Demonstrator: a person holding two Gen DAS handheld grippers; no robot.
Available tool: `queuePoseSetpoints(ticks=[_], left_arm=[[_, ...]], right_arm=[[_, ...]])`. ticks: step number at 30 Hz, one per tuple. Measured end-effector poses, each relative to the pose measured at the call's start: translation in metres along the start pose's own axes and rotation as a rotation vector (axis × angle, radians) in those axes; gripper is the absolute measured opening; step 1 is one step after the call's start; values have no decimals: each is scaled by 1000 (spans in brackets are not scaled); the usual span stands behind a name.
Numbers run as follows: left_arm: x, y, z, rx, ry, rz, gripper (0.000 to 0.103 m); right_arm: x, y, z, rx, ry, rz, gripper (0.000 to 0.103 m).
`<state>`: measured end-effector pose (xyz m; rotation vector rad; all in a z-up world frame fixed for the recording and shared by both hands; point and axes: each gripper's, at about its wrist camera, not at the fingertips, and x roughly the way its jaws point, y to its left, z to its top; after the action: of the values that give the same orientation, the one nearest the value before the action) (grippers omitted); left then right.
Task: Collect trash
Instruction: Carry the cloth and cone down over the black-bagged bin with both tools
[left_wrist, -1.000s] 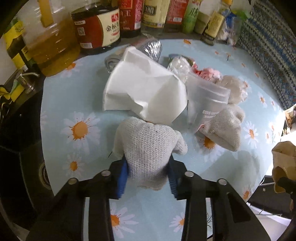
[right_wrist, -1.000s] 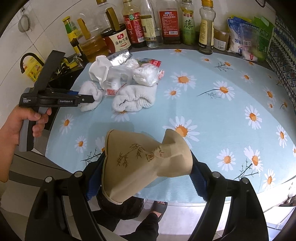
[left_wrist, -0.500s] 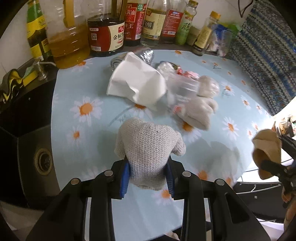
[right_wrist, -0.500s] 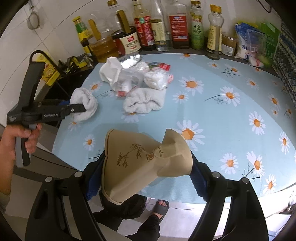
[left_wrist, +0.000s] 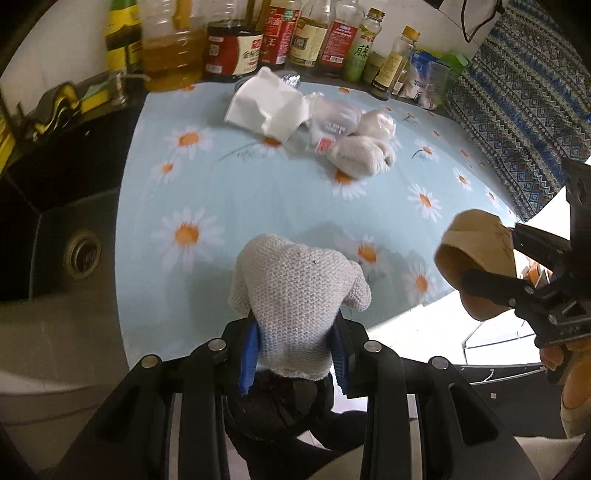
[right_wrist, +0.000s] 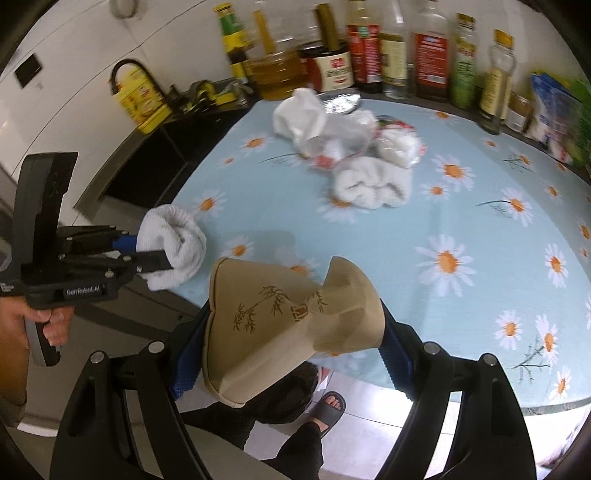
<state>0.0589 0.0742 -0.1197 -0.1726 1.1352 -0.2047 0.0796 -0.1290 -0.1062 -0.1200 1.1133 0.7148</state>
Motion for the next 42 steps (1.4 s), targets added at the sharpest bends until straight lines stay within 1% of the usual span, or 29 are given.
queuePoseSetpoints(ticks=[7, 13, 16, 18, 23, 26, 28, 29, 32, 36, 38, 40, 42], left_arm=[[-6, 7, -46, -91, 16, -2, 32], [5, 17, -83, -179, 57, -19, 32], [19, 23, -100, -218, 90, -35, 32], [32, 26, -112, -231, 125, -30, 32], [65, 41, -141, -293, 198, -44, 32], [84, 53, -157, -349, 241, -54, 32], [97, 58, -165, -365, 263, -54, 32], [104, 62, -170, -373, 276, -46, 32], [123, 74, -183, -427, 307, -55, 32], [142, 81, -193, -433, 348, -49, 32], [150, 82, -196, -425, 362, -51, 32], [158, 83, -203, -423, 373, -52, 32], [166, 85, -206, -423, 379, -57, 32]], right_arm=[[19, 33, -15, -106, 54, 68, 80], [35, 54, -33, -179, 108, 116, 80], [49, 67, -47, -227, 159, 122, 80], [59, 73, -55, -243, 194, 127, 80], [88, 80, -77, -247, 273, 135, 80], [107, 84, -90, -261, 279, 116, 81], [122, 86, -99, -272, 294, 104, 81], [131, 87, -105, -279, 306, 104, 81], [156, 90, -115, -289, 331, 103, 81], [187, 89, -125, -274, 362, 106, 81], [204, 88, -125, -252, 395, 109, 81], [214, 89, -129, -270, 389, 109, 81], [234, 87, -135, -272, 416, 93, 81]])
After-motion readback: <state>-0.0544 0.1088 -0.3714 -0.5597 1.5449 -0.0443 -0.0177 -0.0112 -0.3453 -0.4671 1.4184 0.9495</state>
